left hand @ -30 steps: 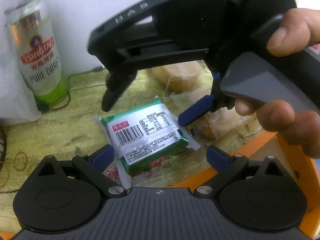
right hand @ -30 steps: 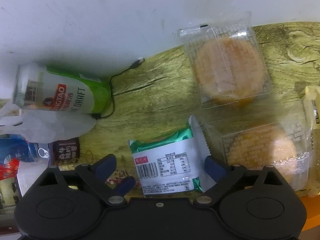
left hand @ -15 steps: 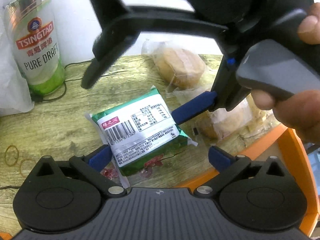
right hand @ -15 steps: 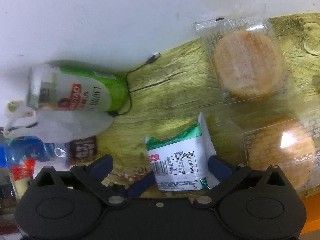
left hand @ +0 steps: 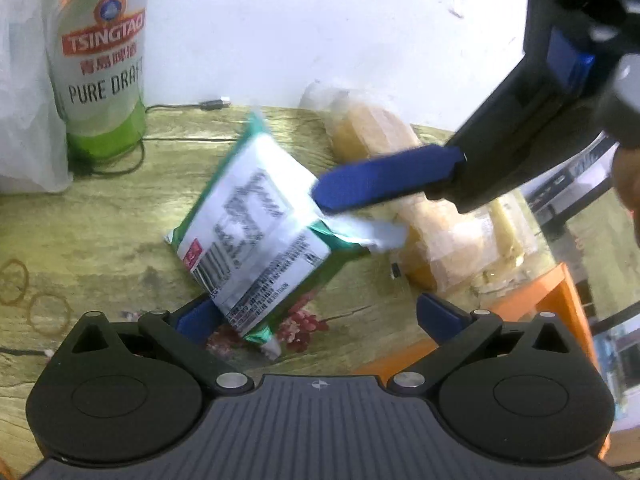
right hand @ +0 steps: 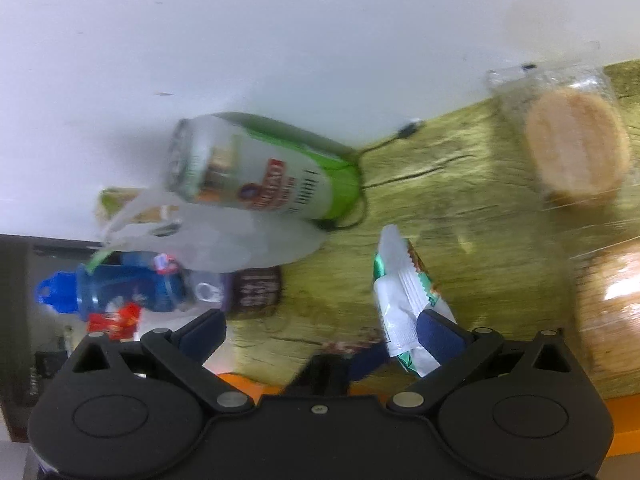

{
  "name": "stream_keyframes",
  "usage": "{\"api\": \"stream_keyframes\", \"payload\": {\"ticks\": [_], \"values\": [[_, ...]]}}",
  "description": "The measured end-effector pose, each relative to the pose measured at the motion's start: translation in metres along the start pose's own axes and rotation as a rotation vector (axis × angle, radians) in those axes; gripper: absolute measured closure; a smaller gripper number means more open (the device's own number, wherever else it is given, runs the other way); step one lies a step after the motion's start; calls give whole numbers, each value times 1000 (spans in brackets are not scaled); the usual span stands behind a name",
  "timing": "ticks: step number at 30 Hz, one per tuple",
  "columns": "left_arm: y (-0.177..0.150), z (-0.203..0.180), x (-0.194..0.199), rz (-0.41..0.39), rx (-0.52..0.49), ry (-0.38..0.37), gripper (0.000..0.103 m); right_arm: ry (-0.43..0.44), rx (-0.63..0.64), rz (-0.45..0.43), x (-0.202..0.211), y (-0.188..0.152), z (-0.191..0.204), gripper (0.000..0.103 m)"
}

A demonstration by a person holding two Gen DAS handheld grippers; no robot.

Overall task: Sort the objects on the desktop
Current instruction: 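Close the right tool on the packet edge and lift it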

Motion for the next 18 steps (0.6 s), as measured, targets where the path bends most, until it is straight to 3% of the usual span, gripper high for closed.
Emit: {"api": "stream_keyframes", "payload": {"ticks": [6, 10, 18], "values": [[1, 2, 4, -21, 57, -66, 1, 94, -13, 3, 3, -1, 15, 0], [5, 2, 17, -65, 64, -99, 0, 111, -59, 56, -15, -7, 19, 0], [-7, 34, 45, -75, 131, -53, 0, 174, -119, 106, -35, -19, 29, 0]]}}
Point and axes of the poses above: each gripper's, at about its wrist camera, not at the fingertips, and x roughly against the way its jaws point, z to its left, y to its top, the point moved 8 cm from there along -x, roughly the way its jaws point, and after that the axes turned 2 degrees about y, right-handed, at the moved point
